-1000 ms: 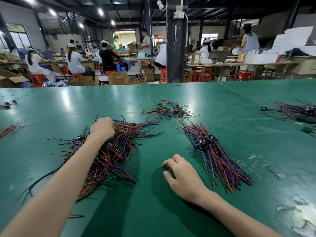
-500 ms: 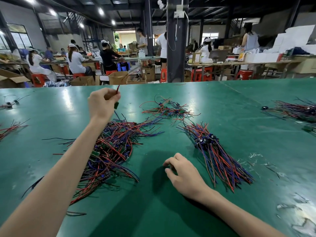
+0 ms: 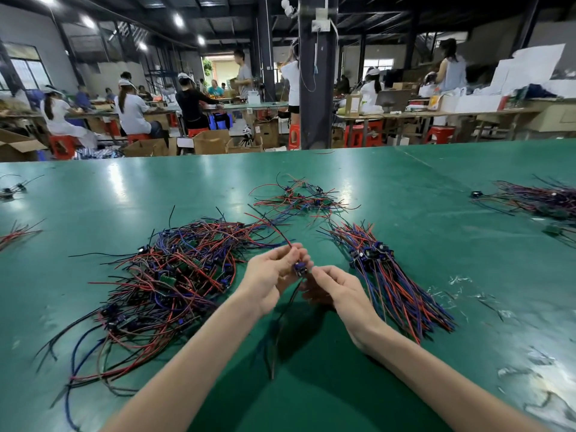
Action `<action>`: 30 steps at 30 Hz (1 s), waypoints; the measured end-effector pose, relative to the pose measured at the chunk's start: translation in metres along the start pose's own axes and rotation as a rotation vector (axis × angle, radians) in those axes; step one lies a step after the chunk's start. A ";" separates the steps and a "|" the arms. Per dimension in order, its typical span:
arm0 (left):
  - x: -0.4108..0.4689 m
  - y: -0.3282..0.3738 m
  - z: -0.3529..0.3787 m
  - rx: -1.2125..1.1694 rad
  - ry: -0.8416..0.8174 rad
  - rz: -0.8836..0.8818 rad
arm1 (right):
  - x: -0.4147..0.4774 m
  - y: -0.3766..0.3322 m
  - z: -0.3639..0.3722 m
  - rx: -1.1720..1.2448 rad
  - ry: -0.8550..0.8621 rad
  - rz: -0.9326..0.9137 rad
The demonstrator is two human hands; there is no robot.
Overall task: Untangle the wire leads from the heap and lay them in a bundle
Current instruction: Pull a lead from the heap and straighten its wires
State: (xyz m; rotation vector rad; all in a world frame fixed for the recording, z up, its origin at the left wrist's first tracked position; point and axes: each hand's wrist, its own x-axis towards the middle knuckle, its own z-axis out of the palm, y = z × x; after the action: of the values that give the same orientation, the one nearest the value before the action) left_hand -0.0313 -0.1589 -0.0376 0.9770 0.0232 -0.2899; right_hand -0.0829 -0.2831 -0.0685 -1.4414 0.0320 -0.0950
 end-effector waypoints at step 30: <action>-0.014 -0.017 -0.013 0.330 0.027 0.176 | -0.010 -0.015 -0.008 -0.106 -0.185 0.175</action>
State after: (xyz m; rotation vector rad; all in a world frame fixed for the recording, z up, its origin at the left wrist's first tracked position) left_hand -0.0476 -0.1543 -0.0562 1.3022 -0.0879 -0.1192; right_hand -0.0940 -0.2920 -0.0554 -1.5421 0.0117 0.1861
